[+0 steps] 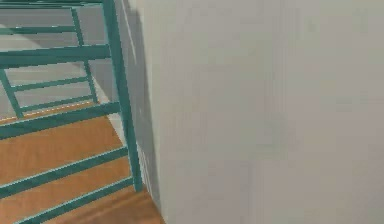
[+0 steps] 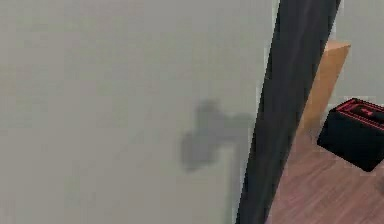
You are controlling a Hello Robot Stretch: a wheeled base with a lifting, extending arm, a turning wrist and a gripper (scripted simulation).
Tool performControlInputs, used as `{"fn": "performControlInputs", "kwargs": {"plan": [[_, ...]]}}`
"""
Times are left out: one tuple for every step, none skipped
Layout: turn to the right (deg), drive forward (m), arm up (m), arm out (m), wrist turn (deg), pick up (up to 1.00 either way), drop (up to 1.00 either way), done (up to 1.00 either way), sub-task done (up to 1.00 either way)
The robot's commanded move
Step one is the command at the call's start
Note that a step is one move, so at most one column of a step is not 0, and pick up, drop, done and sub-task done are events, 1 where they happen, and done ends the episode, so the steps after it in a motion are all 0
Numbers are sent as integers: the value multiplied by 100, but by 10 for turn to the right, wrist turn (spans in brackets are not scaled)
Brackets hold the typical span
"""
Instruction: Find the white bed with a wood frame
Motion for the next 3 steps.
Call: {"fn": "performControlInputs", "kwargs": {"plan": [[-180,0,0,0,0,0,0,0,0],[0,5,0,0,0,0,0,0,0],[-360,0,0,0,0,0,0,0,0]]}}
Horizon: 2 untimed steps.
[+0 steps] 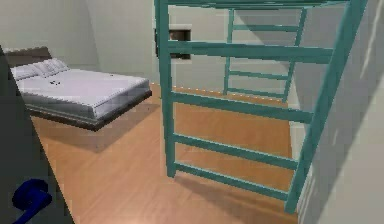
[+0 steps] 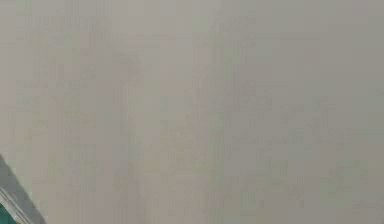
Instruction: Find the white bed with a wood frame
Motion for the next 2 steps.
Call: {"fn": "performControlInputs", "kwargs": {"plan": [[0,50,0,0,0,0,0,0,0],[0,30,0,0,0,0,0,0,0]]}}
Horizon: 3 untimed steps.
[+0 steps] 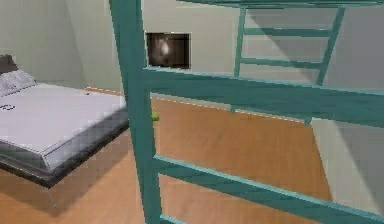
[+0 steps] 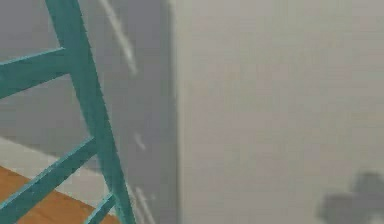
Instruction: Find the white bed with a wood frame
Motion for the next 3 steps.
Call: {"fn": "performControlInputs", "kwargs": {"plan": [[-420,0,0,0,0,0,0,0,0],[0,80,0,0,0,0,0,0,0],[0,0,0,0,0,0,0,100,0]]}}
